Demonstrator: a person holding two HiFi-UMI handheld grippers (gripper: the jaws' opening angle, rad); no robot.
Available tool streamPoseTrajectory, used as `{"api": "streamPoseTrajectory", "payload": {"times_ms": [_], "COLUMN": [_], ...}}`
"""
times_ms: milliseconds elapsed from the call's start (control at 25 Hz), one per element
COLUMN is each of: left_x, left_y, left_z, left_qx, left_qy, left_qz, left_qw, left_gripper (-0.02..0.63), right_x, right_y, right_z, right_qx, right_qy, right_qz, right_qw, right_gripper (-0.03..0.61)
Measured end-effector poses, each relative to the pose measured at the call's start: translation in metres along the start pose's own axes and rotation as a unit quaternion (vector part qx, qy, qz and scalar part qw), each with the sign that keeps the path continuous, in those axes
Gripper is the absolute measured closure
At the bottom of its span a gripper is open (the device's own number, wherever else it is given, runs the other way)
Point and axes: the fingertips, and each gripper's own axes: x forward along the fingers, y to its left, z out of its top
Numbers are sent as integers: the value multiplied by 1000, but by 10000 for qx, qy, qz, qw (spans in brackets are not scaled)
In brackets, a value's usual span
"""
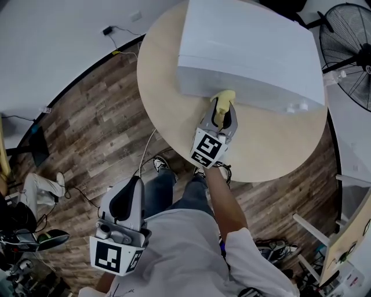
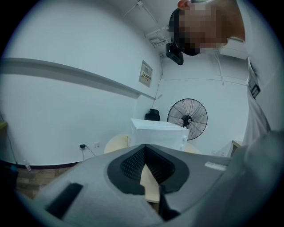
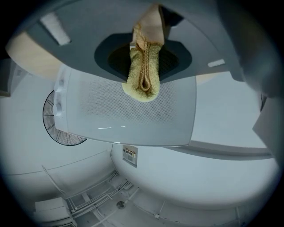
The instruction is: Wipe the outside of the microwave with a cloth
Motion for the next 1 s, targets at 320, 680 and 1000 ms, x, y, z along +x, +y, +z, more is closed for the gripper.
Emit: {"api": "streamPoseTrajectory", "payload": {"times_ms": [320, 680, 1000], "left_x": [-7, -2, -4], "left_y": [39, 52, 66], "left_z": [4, -4, 3], "left_qx": [-15, -59, -41], "left_qy": [-17, 109, 80], "left_qz": [160, -44, 79], "left_qw": [9999, 9999, 9999], "left_gripper": [621, 621, 621], "right_x": [1, 3, 1], "right_y": [39, 79, 132], "right_z": [-3, -6, -7], "right_qx": [66, 69, 4], "right_qy": [28, 23, 39], "right_qz": [31, 192, 701], "right_qw": [10000, 9998, 9975], "right_gripper": [445, 445, 445]}}
